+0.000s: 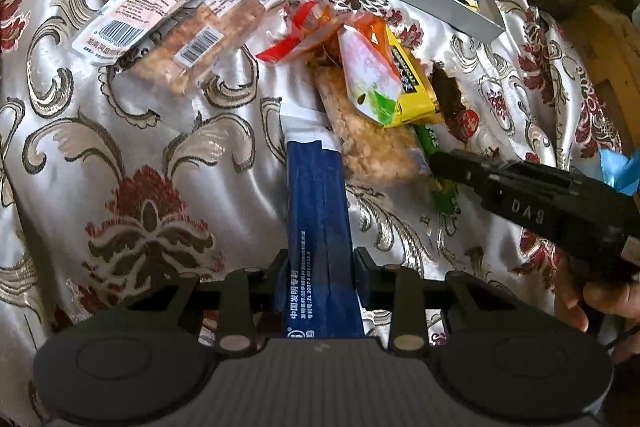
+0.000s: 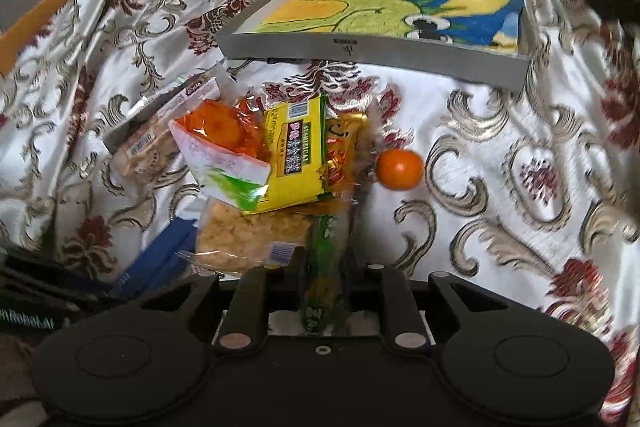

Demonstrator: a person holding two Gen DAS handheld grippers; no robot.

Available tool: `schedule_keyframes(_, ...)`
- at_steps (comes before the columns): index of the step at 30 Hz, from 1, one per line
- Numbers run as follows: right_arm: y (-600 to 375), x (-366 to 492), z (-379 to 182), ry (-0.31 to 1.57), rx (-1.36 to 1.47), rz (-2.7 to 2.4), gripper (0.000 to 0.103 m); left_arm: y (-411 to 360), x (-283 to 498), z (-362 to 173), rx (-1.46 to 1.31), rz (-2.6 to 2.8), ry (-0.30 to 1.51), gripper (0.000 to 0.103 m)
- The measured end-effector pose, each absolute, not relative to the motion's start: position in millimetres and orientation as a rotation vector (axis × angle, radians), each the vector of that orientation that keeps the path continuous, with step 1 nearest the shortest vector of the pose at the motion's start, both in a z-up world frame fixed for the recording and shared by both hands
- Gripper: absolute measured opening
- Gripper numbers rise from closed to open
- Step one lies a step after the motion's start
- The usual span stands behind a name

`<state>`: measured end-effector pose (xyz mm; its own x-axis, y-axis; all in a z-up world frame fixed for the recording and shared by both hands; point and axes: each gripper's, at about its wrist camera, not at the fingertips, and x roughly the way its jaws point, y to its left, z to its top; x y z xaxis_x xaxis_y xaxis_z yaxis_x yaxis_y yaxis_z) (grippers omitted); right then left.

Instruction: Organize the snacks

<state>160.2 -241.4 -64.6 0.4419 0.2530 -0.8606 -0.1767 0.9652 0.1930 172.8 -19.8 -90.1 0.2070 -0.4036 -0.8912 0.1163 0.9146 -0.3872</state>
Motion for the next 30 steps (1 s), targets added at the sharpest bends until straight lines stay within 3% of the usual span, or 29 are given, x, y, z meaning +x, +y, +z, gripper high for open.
schedule_keyframes(2, -242, 161, -64, 1.075, 0.092, 0.261, 0.031, -21, 172, -89, -0.250, -0.364, 1.313, 0.035)
schedule_keyframes(6, -247, 166, -64, 1.060, 0.130, 0.247, 0.032, -20, 172, -89, -0.268, -0.355, 1.310, 0.035)
schedule_keyframes(12, -259, 166, -59, 1.024, 0.154, 0.176, 0.006, -14, 169, -85, -0.307, -0.354, 1.302, 0.032)
schedule_keyframes(30, -237, 118, -13, 0.810, -0.071, 0.147, 0.004, -5, 116, -63, -0.430, -0.433, 1.242, 0.028)
